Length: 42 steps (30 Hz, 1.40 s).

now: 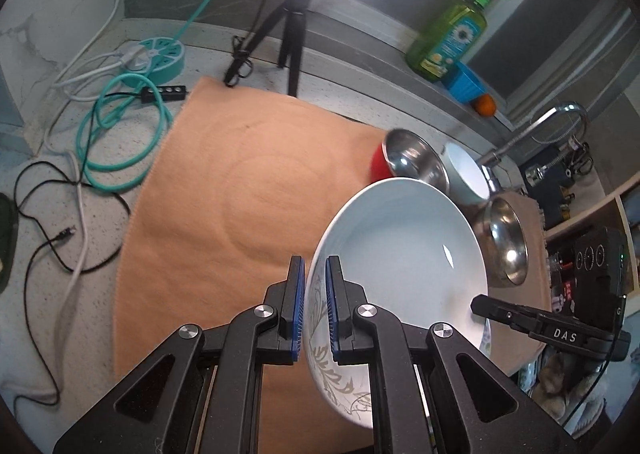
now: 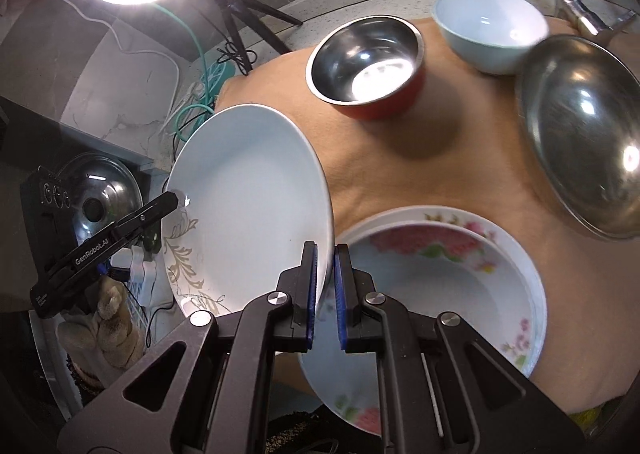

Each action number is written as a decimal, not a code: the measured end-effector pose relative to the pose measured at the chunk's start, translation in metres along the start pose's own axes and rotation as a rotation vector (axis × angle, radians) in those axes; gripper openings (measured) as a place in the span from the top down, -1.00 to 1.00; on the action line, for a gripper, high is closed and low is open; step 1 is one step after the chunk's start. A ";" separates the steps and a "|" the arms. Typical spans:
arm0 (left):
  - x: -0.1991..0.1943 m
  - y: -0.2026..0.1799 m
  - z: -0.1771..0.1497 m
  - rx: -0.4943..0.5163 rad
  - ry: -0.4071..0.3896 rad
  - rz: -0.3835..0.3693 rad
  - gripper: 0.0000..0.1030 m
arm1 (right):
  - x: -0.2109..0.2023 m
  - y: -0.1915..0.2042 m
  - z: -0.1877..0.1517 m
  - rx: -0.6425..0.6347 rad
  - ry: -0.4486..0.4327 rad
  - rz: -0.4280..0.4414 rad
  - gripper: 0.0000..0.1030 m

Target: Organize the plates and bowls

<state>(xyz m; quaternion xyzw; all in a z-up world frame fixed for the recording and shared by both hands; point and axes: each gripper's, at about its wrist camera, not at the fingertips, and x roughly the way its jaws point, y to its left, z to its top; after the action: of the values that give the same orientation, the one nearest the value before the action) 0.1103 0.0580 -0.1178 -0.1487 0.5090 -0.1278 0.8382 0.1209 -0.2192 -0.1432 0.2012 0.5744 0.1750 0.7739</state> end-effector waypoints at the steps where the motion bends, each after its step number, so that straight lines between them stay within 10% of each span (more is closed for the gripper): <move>1: 0.002 -0.006 -0.004 0.007 0.005 -0.002 0.83 | -0.004 -0.006 -0.003 0.008 -0.001 -0.004 0.84; 19: 0.036 -0.071 -0.060 0.056 0.120 -0.065 0.83 | -0.050 -0.089 -0.058 0.099 0.001 -0.094 0.84; 42: 0.053 -0.081 -0.073 0.090 0.170 -0.028 0.83 | -0.043 -0.102 -0.071 0.115 0.021 -0.126 0.84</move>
<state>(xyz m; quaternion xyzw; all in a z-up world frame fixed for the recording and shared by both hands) 0.0637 -0.0446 -0.1625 -0.1064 0.5699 -0.1744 0.7959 0.0453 -0.3209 -0.1788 0.2069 0.6032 0.0947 0.7644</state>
